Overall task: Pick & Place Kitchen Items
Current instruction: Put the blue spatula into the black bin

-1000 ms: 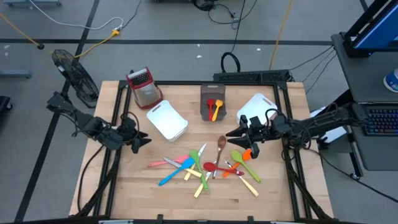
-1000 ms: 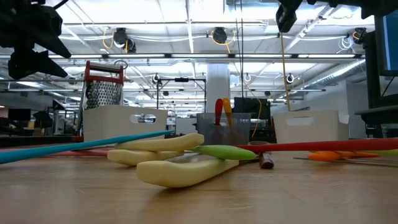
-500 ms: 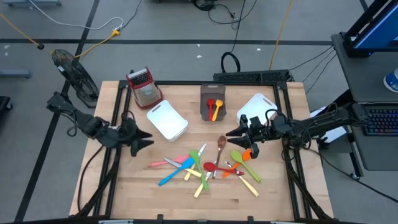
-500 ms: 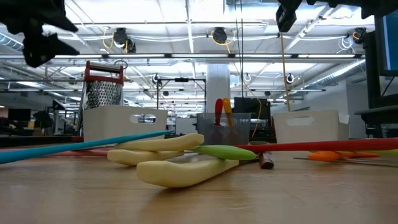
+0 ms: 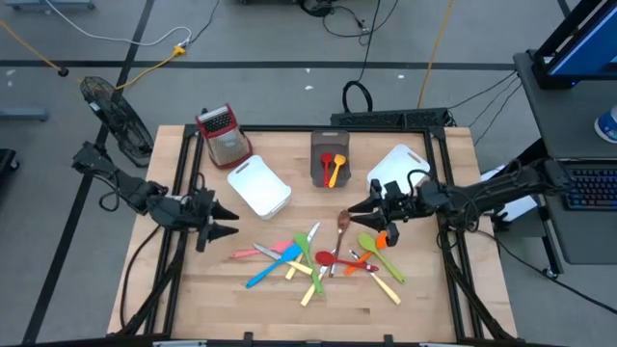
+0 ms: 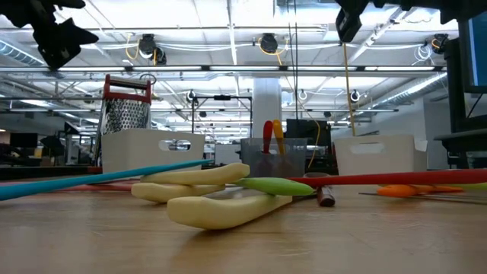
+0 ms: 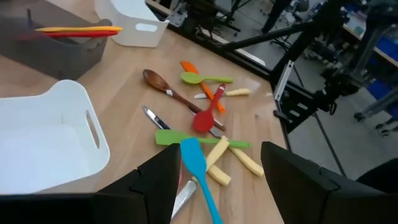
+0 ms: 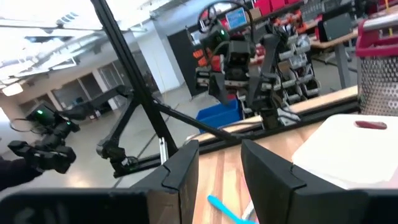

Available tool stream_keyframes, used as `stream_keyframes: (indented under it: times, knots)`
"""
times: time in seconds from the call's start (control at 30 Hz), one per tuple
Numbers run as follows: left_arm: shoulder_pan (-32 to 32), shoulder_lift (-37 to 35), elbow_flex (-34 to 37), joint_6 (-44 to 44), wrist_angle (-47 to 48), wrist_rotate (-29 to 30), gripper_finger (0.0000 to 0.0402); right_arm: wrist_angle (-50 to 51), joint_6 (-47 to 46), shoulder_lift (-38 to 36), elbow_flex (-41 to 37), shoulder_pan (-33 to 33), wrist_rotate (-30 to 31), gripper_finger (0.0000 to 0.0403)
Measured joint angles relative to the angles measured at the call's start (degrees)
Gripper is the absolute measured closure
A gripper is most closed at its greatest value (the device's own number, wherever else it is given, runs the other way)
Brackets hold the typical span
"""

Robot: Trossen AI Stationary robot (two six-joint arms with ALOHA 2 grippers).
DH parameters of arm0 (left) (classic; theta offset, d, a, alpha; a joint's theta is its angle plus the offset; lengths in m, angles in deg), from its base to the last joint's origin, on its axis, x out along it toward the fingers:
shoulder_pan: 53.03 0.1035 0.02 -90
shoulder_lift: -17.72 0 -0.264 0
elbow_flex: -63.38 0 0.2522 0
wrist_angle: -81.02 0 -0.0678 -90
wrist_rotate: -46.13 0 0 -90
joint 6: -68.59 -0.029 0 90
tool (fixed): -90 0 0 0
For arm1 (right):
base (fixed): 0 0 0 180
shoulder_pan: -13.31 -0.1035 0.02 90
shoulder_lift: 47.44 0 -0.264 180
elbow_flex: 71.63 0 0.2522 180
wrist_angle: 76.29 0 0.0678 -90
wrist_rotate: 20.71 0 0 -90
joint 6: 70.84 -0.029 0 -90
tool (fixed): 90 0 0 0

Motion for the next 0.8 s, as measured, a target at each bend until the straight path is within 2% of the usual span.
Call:
stream_keyframes:
  times: [0.37,0.5,0.8]
  knots:
    - [0.02,-2.92,1.62,-4.32,-1.16,-2.76,0.0172,16.21,1.59,7.91,11.61,-1.44,-0.02,0.0289]
    - [0.00,-6.05,6.82,-3.56,-4.43,-4.33,0.0172,17.30,1.57,11.46,14.74,-1.46,0.01,0.0289]
    - [0.00,-10.96,20.20,-3.78,-21.51,-12.86,0.0172,17.38,-3.67,18.96,19.46,-1.44,0.26,0.0289]
